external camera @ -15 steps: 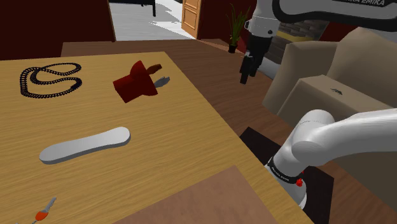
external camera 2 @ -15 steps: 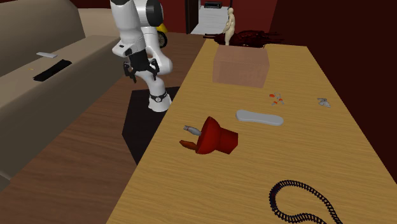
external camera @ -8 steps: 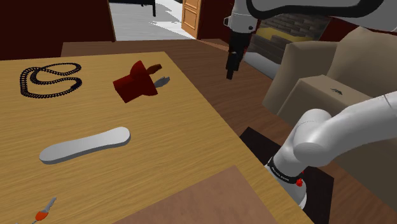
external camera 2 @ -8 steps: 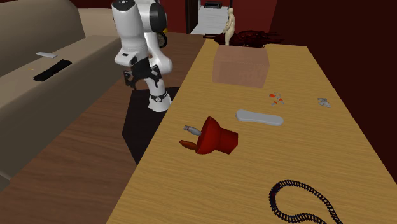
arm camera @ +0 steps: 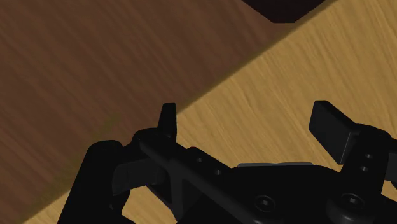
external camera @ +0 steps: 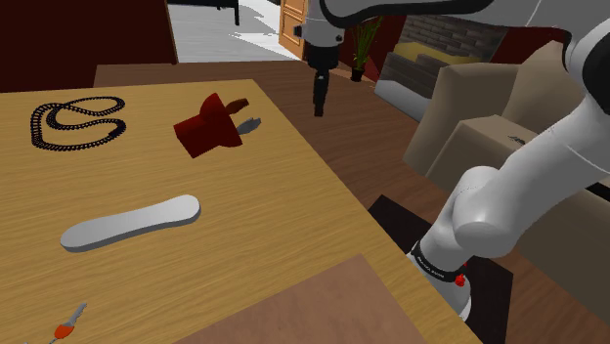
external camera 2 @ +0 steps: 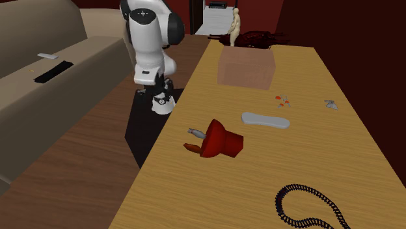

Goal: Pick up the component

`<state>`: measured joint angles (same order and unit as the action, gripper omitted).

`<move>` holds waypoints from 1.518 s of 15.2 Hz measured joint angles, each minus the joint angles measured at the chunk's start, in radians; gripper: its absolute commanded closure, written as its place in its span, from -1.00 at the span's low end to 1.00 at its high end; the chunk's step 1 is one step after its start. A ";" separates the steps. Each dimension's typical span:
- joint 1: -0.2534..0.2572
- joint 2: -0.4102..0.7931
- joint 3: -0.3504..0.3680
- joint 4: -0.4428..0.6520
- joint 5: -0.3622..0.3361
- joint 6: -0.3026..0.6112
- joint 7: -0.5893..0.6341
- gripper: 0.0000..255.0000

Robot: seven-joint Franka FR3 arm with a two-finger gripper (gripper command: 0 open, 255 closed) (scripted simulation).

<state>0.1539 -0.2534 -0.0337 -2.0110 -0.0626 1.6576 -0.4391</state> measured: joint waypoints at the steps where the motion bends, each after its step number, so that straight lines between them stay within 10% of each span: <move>1: 0.011 0.036 0.007 0.032 -0.002 0.002 -0.023 -1.00; 15: 0.138 0.503 0.122 0.526 -0.090 -0.043 -0.351 -1.00; 23: 0.146 0.538 0.131 0.482 -0.101 0.034 -0.363 -1.00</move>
<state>0.3004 0.2850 0.0971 -1.5288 -0.1639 1.6912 -0.8021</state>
